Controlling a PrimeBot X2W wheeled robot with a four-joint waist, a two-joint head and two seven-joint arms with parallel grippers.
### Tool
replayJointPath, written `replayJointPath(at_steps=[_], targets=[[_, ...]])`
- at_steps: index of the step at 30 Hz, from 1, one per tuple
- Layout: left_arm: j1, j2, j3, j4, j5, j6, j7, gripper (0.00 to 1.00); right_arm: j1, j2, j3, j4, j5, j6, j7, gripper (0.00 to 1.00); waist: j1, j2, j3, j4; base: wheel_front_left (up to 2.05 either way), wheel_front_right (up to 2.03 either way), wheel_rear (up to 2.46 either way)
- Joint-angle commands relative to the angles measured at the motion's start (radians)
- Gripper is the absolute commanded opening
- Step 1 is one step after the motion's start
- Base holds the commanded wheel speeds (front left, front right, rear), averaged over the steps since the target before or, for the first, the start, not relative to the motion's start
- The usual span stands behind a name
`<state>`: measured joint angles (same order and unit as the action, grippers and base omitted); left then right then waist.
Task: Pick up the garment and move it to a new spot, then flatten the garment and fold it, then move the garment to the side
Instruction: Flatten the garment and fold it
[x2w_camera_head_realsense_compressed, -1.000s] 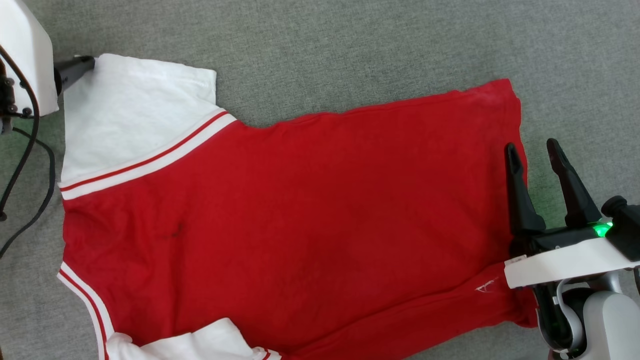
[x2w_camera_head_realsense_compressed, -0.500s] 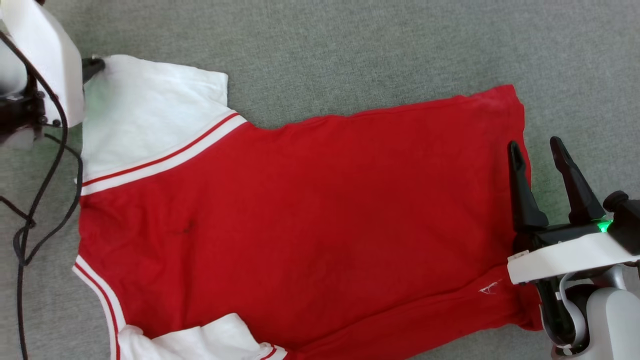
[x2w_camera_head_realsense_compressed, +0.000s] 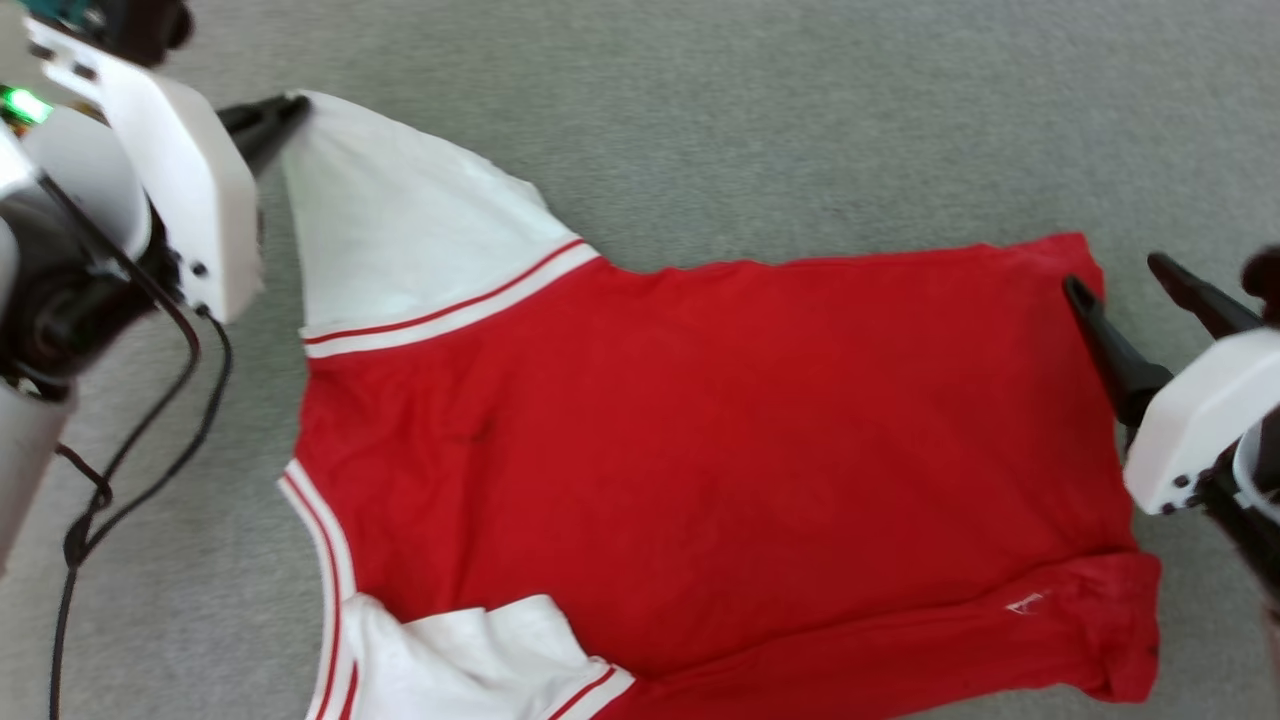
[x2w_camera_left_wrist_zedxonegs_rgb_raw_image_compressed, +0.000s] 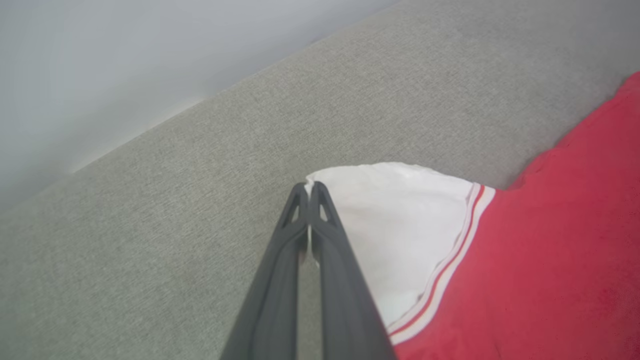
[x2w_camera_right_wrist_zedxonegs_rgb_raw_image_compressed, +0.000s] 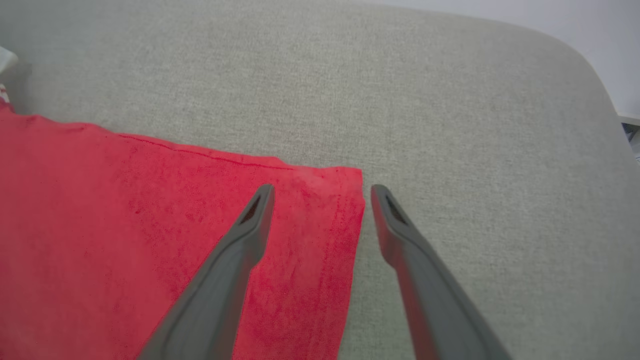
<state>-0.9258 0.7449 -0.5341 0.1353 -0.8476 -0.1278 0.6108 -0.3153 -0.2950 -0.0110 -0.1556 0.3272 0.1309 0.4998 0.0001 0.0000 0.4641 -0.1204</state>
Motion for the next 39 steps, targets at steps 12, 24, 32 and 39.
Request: replayJointPath(at_steps=[12, 24, 32, 39], targets=[[0.110, 0.048, -0.055, -0.336, -0.015, -0.001, -0.072, 0.00, -0.209, -0.175, -0.002, 0.126, 0.014, 0.000, 0.576, 1.00, -0.0001, 0.0000, 0.005, 0.149, 0.00, 0.00, 0.00], [0.134, 0.035, -0.095, -0.446, 0.032, 0.007, -0.088, 0.00, -0.229, -0.214, 0.058, 0.272, -0.021, 0.000, 0.603, 1.00, -0.0001, 0.0000, 0.054, 0.214, 0.00, 0.00, 0.00], [0.138, 0.021, -0.111, -0.421, 0.050, 0.005, -0.114, 0.00, -0.185, -0.198, 0.121, 0.344, 0.012, 0.001, 0.606, 0.00, -0.0001, 0.0000, 0.059, 0.229, 0.00, 0.00, 0.00], [0.175, 0.029, -0.107, -0.371, 0.046, 0.013, -0.153, 0.00, -0.205, -0.180, 0.078, 0.332, 0.013, 0.001, 0.503, 0.00, -0.0001, 0.0000, -0.007, 0.209, 0.00, 0.00, 0.00]])
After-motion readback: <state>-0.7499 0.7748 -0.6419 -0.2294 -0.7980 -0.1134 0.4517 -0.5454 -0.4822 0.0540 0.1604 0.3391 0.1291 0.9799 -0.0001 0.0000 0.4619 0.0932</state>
